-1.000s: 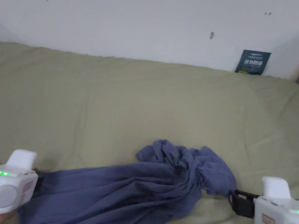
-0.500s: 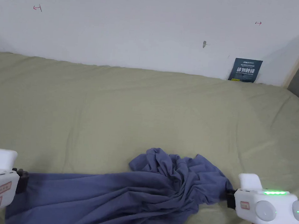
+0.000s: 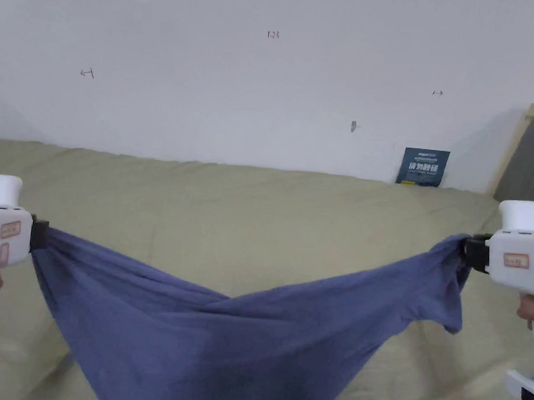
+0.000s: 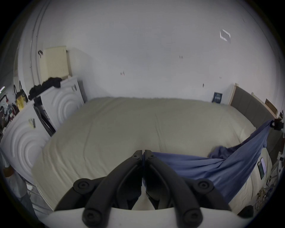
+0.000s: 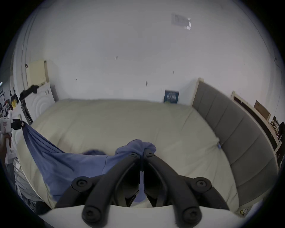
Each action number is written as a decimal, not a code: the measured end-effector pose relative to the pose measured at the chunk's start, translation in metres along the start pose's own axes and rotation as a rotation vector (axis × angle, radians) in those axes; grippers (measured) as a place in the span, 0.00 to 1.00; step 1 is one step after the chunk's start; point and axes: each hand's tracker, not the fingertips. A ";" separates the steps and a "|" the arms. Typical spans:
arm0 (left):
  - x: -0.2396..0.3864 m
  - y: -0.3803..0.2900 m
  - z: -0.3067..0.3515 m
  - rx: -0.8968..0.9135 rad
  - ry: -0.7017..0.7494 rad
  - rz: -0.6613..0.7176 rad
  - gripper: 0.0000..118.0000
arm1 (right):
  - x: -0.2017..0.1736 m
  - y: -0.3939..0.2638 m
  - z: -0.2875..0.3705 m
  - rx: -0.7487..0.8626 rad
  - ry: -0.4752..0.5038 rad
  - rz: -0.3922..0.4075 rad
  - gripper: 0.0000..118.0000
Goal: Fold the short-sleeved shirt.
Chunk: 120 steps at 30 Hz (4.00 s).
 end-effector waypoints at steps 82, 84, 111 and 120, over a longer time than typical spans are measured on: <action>-0.051 -0.327 0.191 -0.129 -0.021 0.052 0.00 | -0.110 -0.287 0.209 -0.038 0.280 -0.004 0.01; -0.052 -0.325 0.172 -0.133 -0.041 0.032 0.00 | -0.119 -0.286 0.206 -0.038 0.268 0.007 0.01; -0.020 -0.292 0.062 -0.209 -0.263 0.033 0.01 | -0.139 -0.158 0.003 -0.143 0.182 0.266 0.02; -0.004 -0.267 0.077 -0.203 -0.238 0.062 0.01 | -0.161 -0.088 -0.244 -0.267 0.193 0.375 1.00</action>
